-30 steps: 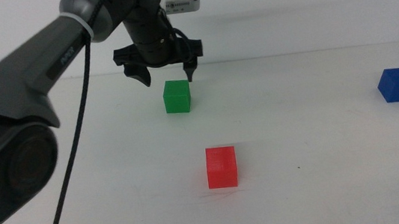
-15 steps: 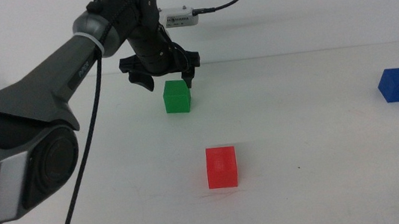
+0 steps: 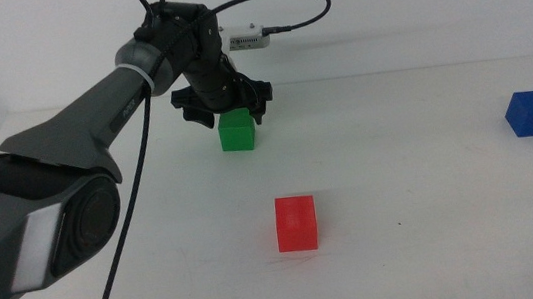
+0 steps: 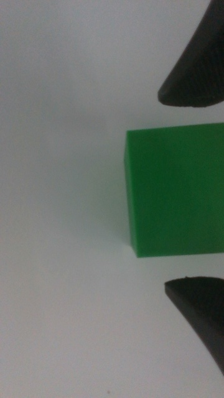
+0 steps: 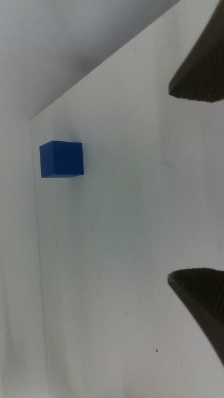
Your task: Stack red cubes first, then green, then blue cubes in a specific spot.
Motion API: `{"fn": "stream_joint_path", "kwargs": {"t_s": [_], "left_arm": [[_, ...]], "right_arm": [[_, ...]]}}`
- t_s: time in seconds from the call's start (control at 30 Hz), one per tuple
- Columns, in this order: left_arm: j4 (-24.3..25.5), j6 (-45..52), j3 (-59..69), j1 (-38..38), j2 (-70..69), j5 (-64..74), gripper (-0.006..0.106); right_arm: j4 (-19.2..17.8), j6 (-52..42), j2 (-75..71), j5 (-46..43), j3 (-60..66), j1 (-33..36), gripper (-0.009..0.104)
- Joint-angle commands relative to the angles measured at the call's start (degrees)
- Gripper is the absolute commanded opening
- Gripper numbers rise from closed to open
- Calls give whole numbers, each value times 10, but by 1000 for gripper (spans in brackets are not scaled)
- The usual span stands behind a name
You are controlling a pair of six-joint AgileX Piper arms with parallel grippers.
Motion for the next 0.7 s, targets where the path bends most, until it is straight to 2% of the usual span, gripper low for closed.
{"fn": "stream_joint_path", "kwargs": {"t_s": [0.0,0.17,0.3,0.5,0.67], "left_arm": [[-6,-2,-19,0,-38,-32,93],[-5,-6,-19,0,-26,-38,90],[-2,-6,-19,0,-19,-49,78],[-4,-4,-19,0,-16,-76,38],[-32,-6,-19,1,-33,-43,13]], "right_arm": [[-6,-5,-13,-42,-10,1,75],[-6,-5,-13,-42,-10,1,75],[-6,-5,-13,-42,-10,1,75],[-6,-5,-13,-42,-10,1,75],[-6,-5,-13,-42,-10,1,75]]}}
